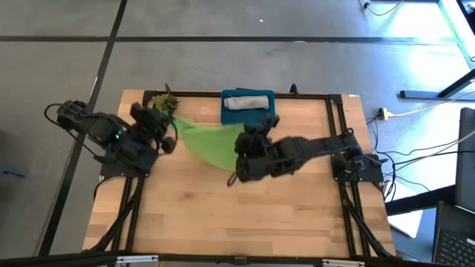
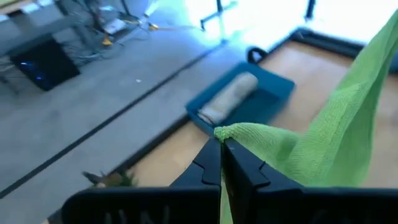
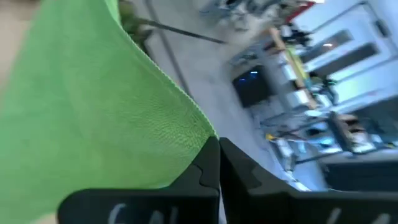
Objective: Roll microfiber towels into tight, uniform cylinder then place into a basket
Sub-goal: Roll the green microfiber cloth
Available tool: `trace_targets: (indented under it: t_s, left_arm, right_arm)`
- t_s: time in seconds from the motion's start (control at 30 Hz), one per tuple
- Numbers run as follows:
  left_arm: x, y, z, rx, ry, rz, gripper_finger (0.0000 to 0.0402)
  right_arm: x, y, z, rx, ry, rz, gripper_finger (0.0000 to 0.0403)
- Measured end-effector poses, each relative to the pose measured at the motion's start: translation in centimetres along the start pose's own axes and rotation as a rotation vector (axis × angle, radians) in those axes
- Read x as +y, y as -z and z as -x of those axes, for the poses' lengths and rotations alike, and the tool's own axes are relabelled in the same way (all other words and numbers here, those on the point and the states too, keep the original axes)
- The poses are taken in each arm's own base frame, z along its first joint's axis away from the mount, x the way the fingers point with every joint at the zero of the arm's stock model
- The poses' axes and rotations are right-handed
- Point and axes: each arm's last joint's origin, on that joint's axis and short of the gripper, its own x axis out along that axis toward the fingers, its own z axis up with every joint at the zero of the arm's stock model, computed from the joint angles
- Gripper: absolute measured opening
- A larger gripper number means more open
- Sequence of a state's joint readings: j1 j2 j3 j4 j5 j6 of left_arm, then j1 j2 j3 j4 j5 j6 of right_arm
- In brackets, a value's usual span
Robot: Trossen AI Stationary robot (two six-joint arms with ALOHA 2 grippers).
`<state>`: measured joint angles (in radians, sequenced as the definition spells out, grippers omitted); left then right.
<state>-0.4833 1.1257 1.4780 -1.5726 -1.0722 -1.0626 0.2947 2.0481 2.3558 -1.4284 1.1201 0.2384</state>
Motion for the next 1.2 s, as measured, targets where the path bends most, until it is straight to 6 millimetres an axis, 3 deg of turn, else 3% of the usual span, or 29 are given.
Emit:
trace_targets:
  t_s: [0.2, 0.3, 0.4, 0.7, 0.97, 1.2]
  left_arm:
    - [2.9, -1.5, 0.5, -0.044, -0.033, 0.102, 0.0000]
    - [3.2, -1.4, 0.5, -0.029, -0.019, 0.106, 0.0000]
    - [2.7, -0.6, 0.4, 0.043, 0.030, 0.054, 0.0000]
    - [-1.0, 5.2, -1.1, 0.405, 0.121, -0.031, 0.0000]
    - [-3.7, 12.2, -1.6, 0.597, 0.111, -0.031, 0.0000]
    - [-7.0, 16.5, -0.9, 0.727, 0.310, 0.008, 0.0000]
  right_arm:
    - [-2.9, -0.9, -1.3, -0.032, 0.117, -0.052, 0.0000]
    - [-2.9, -1.3, -1.2, -0.051, 0.108, -0.067, 0.0000]
    - [-2.0, -1.2, -0.7, -0.049, -0.013, -0.040, 0.0000]
    - [4.0, 1.3, 1.8, 0.023, -0.353, 0.004, 0.0000]
    - [11.7, 6.5, 3.6, 0.162, -0.514, -0.006, 0.0000]
    - [17.7, 10.4, 5.0, 0.141, -0.705, -0.096, 0.0000]
